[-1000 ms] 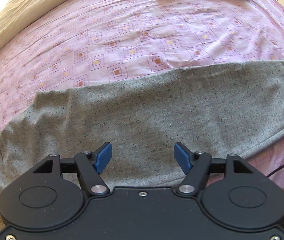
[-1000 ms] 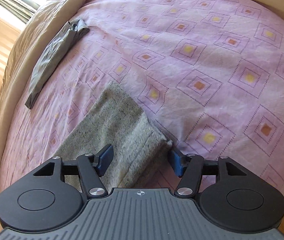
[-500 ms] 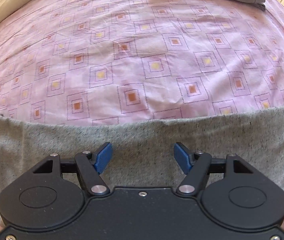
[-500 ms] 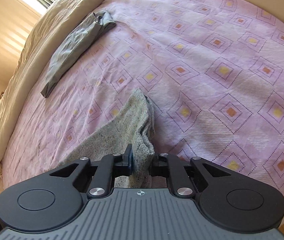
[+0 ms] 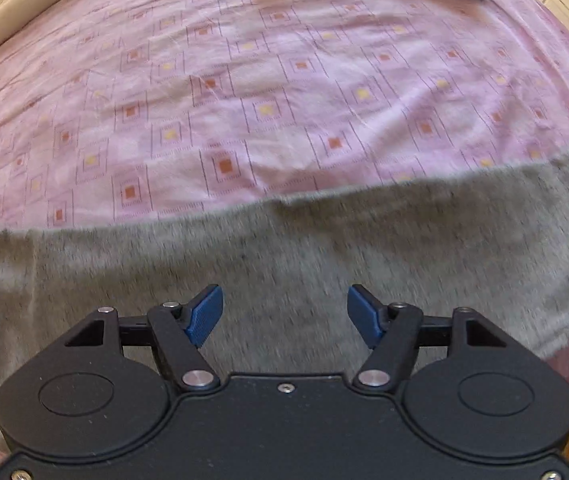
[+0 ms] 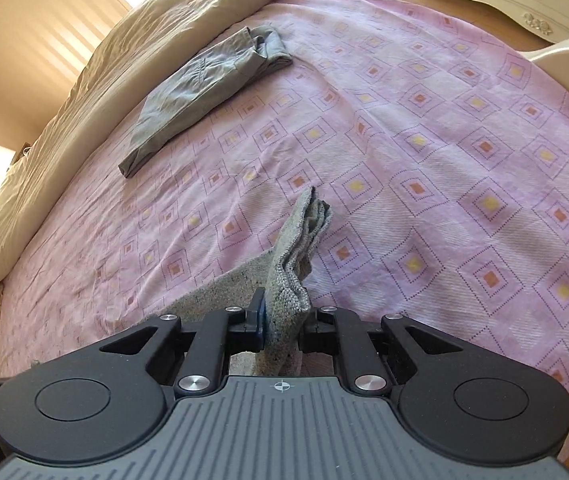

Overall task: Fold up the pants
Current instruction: 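Fold the held leg over onto the other leg with the right gripper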

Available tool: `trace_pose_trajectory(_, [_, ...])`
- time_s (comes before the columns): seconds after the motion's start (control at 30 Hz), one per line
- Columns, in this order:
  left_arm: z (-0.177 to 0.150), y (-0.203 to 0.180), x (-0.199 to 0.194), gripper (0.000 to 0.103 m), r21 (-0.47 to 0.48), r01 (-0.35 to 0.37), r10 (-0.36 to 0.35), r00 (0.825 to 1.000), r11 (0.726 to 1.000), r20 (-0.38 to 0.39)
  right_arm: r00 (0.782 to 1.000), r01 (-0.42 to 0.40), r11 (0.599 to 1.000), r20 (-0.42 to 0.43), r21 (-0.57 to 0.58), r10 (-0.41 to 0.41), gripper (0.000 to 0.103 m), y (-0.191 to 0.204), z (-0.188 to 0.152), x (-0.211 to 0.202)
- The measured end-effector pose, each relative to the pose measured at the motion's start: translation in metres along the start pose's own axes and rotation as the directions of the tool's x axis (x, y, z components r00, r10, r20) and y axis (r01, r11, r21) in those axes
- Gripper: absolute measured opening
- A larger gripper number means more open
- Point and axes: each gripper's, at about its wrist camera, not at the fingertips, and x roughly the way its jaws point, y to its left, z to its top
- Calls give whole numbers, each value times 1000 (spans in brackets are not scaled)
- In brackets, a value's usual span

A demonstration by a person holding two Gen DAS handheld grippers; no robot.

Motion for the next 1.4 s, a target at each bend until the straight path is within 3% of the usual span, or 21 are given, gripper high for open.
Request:
trace_pose_trajectory(0.17, [-36,-9,21,70,61,16,-11,996,998,-90,999,27,999,19,-23,-27,14,10,-2,-3])
trace_pose_trajectory(0.23, [-42,-10,25,74,96,15,-9,998,995,-60,998,46,998,35,-34,-45,14,19,-5,-7])
trace_pose_trajectory(0.33, [-37,-2,15,72,132,60,-55,998,989,-40,994,81,994,74,-73,-75,14,41,-9,-15])
trace_pose_trajectory(0.43, [-36,24,-2,72,122,66,-69,997,990,16,990,87,989,123,-116,-73,14,77,-15,-31])
trace_pose_trajectory(0.57, [-41,88,-18,72,57,91,-94,994,994,47,983,63,971,181,-229,-21,14,147,-30,-53])
trace_pose_trajectory(0.67, [-44,136,-27,72,20,68,-70,994,997,79,979,16,945,196,-327,51,14,207,-50,-62])
trace_pose_trajectory(0.8, [-58,204,-35,72,-40,17,-13,995,999,101,981,-62,889,138,-453,139,14,285,-97,-40])
trace_pose_trajectory(0.9, [-69,250,-36,72,-90,-23,31,995,996,94,988,-106,855,41,-507,146,14,322,-139,5])
trace_pose_trajectory(1.03, [-80,293,-37,71,-119,-71,81,994,990,80,995,-100,792,-77,-602,68,14,355,-204,78])
trace_pose_trajectory(1.13, [-84,312,-40,71,-120,-74,84,993,990,80,993,-62,749,-116,-659,-20,18,365,-235,110])
trace_pose_trajectory(1.2, [-83,315,-42,71,-110,-66,76,993,992,91,991,-58,727,-127,-684,-41,21,369,-243,113])
trace_pose_trajectory(1.33, [-76,308,-43,71,-81,-23,32,993,996,114,993,-88,724,-115,-684,11,23,369,-235,85])
trace_pose_trajectory(1.4, [-70,298,-41,71,-65,5,3,993,998,120,999,-10,705,-40,-709,-25,23,372,-237,69])
